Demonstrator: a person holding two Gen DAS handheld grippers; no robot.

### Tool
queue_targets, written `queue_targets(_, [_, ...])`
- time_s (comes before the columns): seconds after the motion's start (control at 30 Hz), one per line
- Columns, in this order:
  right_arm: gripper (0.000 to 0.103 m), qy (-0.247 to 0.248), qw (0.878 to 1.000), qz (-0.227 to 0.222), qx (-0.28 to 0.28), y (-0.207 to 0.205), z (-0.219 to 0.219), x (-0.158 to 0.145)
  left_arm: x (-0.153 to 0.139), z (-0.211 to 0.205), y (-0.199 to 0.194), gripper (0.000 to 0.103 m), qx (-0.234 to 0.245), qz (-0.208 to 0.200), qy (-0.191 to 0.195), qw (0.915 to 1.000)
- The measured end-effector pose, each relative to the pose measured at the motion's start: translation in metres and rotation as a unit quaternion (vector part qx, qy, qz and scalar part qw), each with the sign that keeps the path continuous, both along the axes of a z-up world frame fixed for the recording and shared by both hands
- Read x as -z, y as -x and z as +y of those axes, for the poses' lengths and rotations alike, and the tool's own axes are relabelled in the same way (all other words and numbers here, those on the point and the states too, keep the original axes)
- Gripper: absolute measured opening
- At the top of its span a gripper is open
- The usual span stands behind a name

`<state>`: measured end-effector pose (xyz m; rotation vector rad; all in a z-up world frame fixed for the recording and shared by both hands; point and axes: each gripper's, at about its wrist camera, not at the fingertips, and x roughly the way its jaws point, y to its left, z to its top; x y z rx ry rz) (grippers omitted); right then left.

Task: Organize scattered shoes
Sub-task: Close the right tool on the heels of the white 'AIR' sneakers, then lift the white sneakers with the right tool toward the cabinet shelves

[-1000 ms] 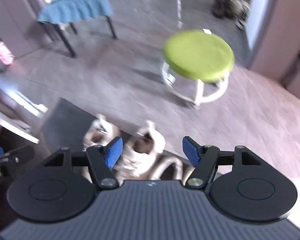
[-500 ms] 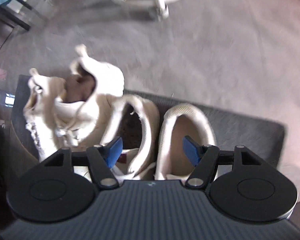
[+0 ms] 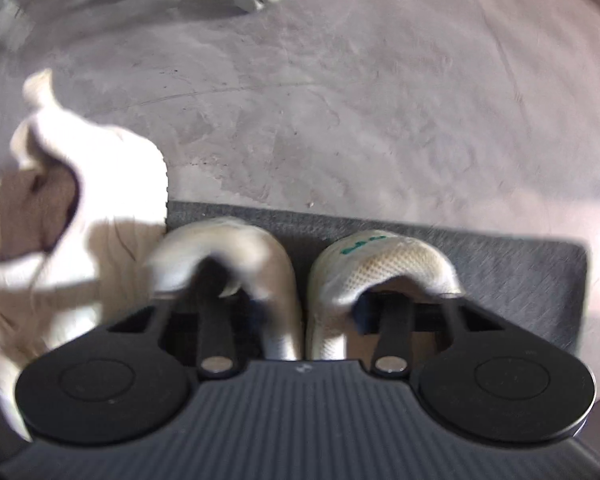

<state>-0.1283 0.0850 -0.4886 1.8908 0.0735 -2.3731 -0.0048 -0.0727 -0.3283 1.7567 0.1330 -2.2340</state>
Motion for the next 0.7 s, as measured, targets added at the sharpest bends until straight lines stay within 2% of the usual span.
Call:
queue_targets(0.1, [0.033, -0.005, 1.0, 0.016, -0.006, -0.005, -0.001, -0.006, -0.01, -0.01, 0.004, 0.101, -0.011, 0.01, 0.001, 0.9999])
queue_targets(0.33, [0.031, -0.003, 0.996, 0.081, -0.03, -0.045, 0.001, -0.058, -0.017, -0.017, 0.015, 0.101, -0.009, 0.019, 0.005, 0.9998])
queue_targets(0.5, [0.029, 0.017, 0.986, 0.157, -0.059, -0.087, 0.006, -0.1, -0.017, -0.018, 0.016, 0.101, 0.003, 0.033, 0.006, 0.9994])
queue_targets(0.7, [0.029, 0.029, 0.973, 0.221, -0.066, -0.112, 0.018, -0.136, -0.018, -0.02, 0.004, 0.101, 0.029, 0.037, 0.012, 0.9988])
